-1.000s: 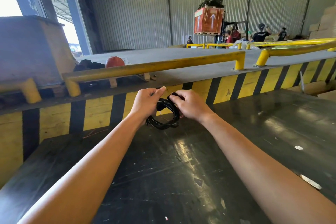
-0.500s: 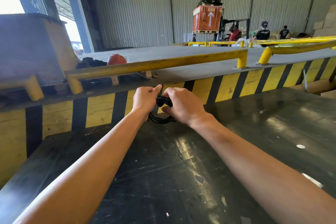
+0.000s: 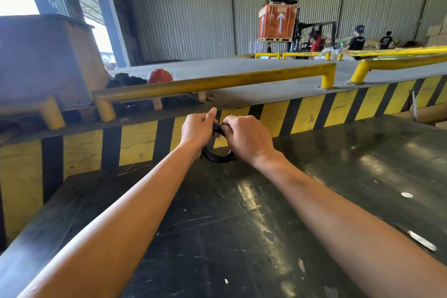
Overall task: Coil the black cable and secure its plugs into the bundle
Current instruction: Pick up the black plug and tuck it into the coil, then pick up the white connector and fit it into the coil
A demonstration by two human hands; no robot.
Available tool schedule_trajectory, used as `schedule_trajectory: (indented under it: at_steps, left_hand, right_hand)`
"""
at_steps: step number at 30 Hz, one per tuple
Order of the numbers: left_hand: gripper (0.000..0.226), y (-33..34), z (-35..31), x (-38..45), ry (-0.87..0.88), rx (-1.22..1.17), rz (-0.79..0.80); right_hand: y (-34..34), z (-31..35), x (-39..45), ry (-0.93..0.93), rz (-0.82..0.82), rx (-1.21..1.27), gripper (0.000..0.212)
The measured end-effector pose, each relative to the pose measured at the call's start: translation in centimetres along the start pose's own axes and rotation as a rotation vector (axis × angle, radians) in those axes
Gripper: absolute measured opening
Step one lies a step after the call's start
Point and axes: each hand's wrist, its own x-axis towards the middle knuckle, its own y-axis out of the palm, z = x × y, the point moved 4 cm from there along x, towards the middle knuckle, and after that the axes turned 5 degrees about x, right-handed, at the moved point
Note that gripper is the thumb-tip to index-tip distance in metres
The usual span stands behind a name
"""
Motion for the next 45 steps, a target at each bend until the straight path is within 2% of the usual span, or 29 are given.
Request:
schedule_trajectory:
  at_steps: [7, 10, 13, 17, 20, 23, 26, 31, 32, 36, 38, 39, 41, 45]
  left_hand:
    - [0.047, -0.2, -0.7, -0.2, 0.155, 0.095, -0.062]
    - [0.046, -0.1, -0.7, -0.5, 0.170, 0.108, -0.055]
    - [0.047, 0.1, -0.2, -0.8, 0.165, 0.126, -0.021]
    - [0.034, 0.4, 0.9, -2.2, 0.147, -0.044, 0.099]
    - [0.027, 1.2, 3.7, -4.4, 0.044, -0.188, 0.213]
    - [0.011, 1.9, 7.3, -6.9, -0.151, -0.336, 0.294]
    - [0.011, 2.5, 10.5, -9.3, -0.282, -0.381, 0.281]
    - [0.018, 2.5, 17.2, -14.0, -0.491, -0.199, 0.189]
    - [0.018, 2.1, 18.6, -15.2, -0.538, -0.162, 0.185]
    - [0.016, 0.6, 23.3, -20.9, -0.694, -0.065, 0.171]
    - [0.010, 0.0, 24.6, -23.4, -0.749, -0.050, 0.181]
    - [0.011, -0.4, 25.2, -24.5, -0.768, -0.041, 0.191]
    - [0.018, -1.0, 26.2, -25.9, -0.786, -0.030, 0.194]
    - [0.034, -2.1, 27.1, -26.9, -0.737, -0.048, 0.179]
  right_hand:
    - [-0.3, -1.8, 0.6, 0.128, -0.046, 0.208, 0.020]
    - [-0.1, -2.0, 0.4, 0.141, 0.008, 0.239, 0.020]
    - [0.1, -2.0, 0.1, 0.108, 0.065, 0.230, 0.018]
    - [0.1, -2.5, -0.9, 0.123, -0.028, 0.244, 0.018]
    - [0.8, -3.5, -2.4, 0.241, -0.086, 0.294, 0.021]
    - [2.4, -5.3, -5.2, 0.469, -0.055, 0.429, 0.020]
    - [5.8, -6.9, -9.6, 0.690, 0.096, 0.529, 0.019]
    - [11.9, -8.1, -19.4, 0.937, 0.412, 0.582, 0.024]
    - [13.0, -8.0, -21.6, 0.940, 0.530, 0.562, 0.025]
    - [16.3, -5.5, -30.6, 0.786, 1.246, 0.385, 0.021]
    - [16.8, -4.1, -34.1, 0.674, 1.471, 0.283, 0.034]
    - [16.8, -3.5, -35.5, 0.619, 1.523, 0.225, 0.042]
    - [16.5, -2.7, -37.4, 0.555, 1.497, 0.131, 0.048]
    - [16.1, -1.2, -38.8, 0.453, 1.404, 0.071, 0.031]
